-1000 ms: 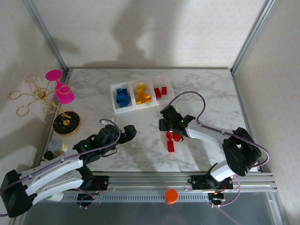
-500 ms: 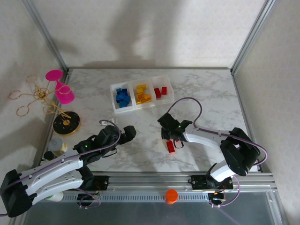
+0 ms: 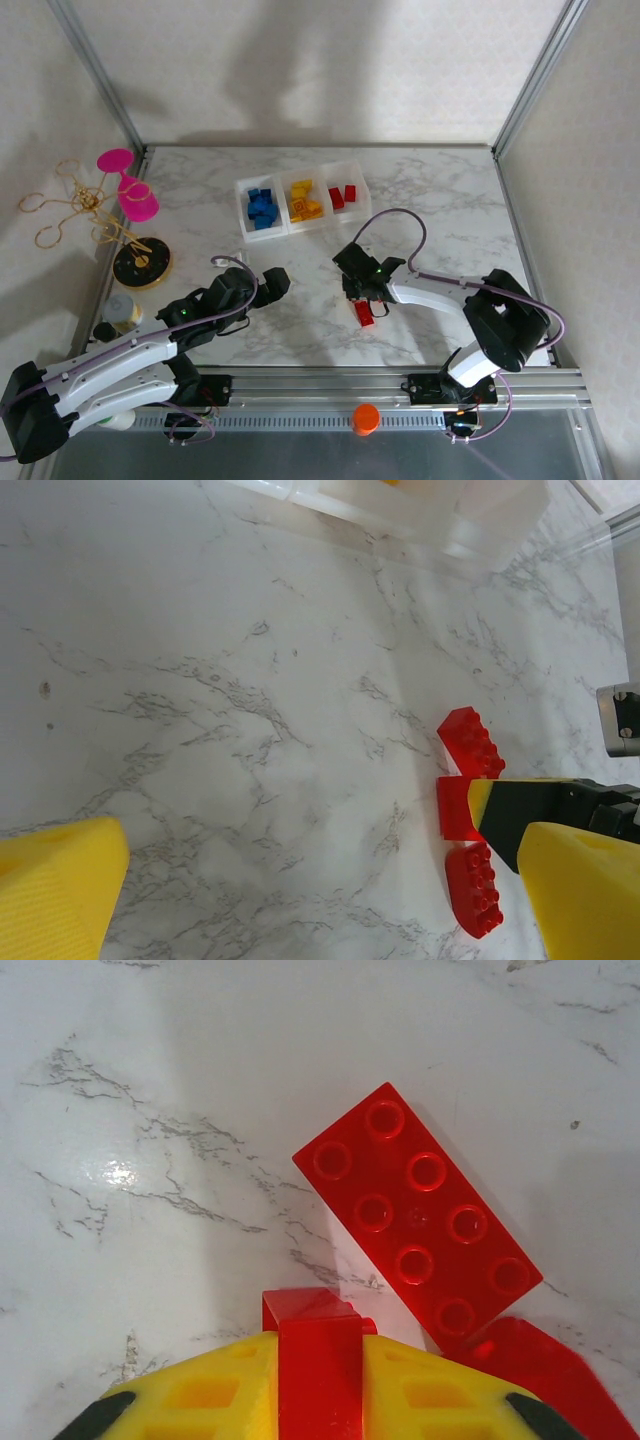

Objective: Sort the legos into containers by color
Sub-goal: Pick up the lego from the center of the table.

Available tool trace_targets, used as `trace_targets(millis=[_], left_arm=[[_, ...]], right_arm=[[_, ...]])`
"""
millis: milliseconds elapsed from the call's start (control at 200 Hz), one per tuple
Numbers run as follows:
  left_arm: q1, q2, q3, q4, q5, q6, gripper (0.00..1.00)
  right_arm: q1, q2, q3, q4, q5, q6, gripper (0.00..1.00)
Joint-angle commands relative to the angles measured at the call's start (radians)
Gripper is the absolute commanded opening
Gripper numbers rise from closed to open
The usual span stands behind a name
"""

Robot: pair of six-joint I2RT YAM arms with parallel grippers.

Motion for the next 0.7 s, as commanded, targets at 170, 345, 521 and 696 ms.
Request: trace_targets(millis=[170, 345, 521, 696], left_arm=[[-0.009, -0.006, 0.003, -0.022, -0.032, -0.002, 1.00], [-0.009, -0.008, 0.007, -0.029, -0.033, 0.000, 1.00], [-0.009, -0.010, 0.005, -0.026, -0.033, 0.000, 1.00], [-0.010, -0.004, 0.013, -0.007, -0.033, 0.007, 1.00]], right_arm=[[0.022, 0.061, 0.033, -0.048, 0.026, 0.010, 0.30], [0.025, 0.070, 0.052, -0.037, 0.027, 0.008, 0.25], [0.025, 0.045, 0.062, -0.037, 0.022, 0.003, 0.18], [0.025, 0.024, 0.084, -0.058, 0.033, -0.004, 0.17]])
